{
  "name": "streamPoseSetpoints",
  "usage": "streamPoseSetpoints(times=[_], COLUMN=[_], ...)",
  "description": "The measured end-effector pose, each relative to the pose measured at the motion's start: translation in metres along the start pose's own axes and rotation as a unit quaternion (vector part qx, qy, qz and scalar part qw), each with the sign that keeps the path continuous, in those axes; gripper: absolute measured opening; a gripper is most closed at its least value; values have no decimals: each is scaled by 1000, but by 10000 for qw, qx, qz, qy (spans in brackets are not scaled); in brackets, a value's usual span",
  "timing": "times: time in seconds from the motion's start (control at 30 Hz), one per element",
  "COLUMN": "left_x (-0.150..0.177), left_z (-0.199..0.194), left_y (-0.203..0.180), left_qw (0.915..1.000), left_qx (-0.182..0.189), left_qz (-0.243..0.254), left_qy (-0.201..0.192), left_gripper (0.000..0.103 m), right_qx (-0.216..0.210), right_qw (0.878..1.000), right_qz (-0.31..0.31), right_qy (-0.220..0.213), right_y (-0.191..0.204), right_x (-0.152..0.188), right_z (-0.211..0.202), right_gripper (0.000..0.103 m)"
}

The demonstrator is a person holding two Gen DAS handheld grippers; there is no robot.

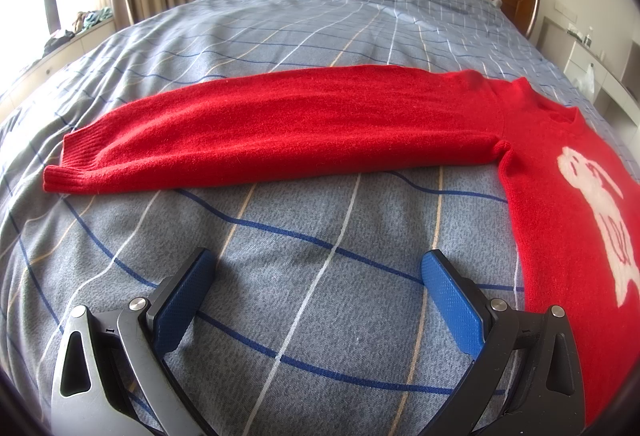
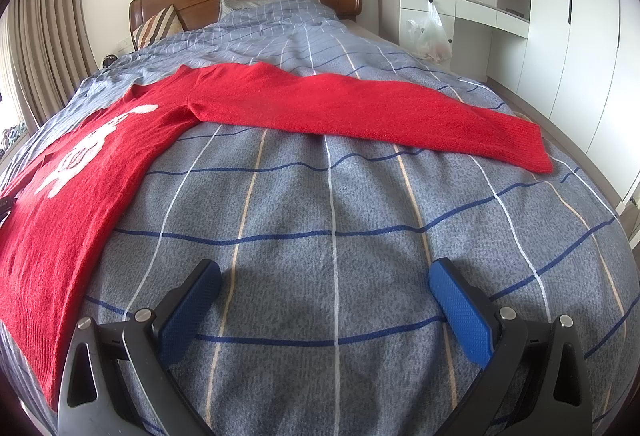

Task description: Fold small clothes

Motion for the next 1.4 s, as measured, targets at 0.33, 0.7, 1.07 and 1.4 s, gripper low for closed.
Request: streamPoseSetpoints(times=[0.33,0.7,1.07,1.4], left_x=[0,0,0,0], left_z=[0,0,0,0], left_y=[0,0,0,0], left_qw=[10000,10000,10000,10000], left_qx=[0,0,0,0], left_qz=[0,-1,-1,-2], left_qy=[0,0,0,2], left_gripper=[103,103,103,103], right_qx=[-3,9,153,402], right_qw=[10000,10000,9998,9987], right_qz=[2,-11,-115,-226], right_qy=[0,-6,-69,-205], right_y=[0,0,1,6], right_x=[0,1,2,4], right_z=[0,0,2,3], right_gripper=[103,103,103,103])
Point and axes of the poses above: each gripper's, at about its wrist camera, not at the fingertips, and z roughly the way its jaws point, y to its left, x to its underside, the point moved 5 cm from there along z, roughly the way its jaws point, and after that the axes turned 3 degrees about z, right-handed, at the moved point
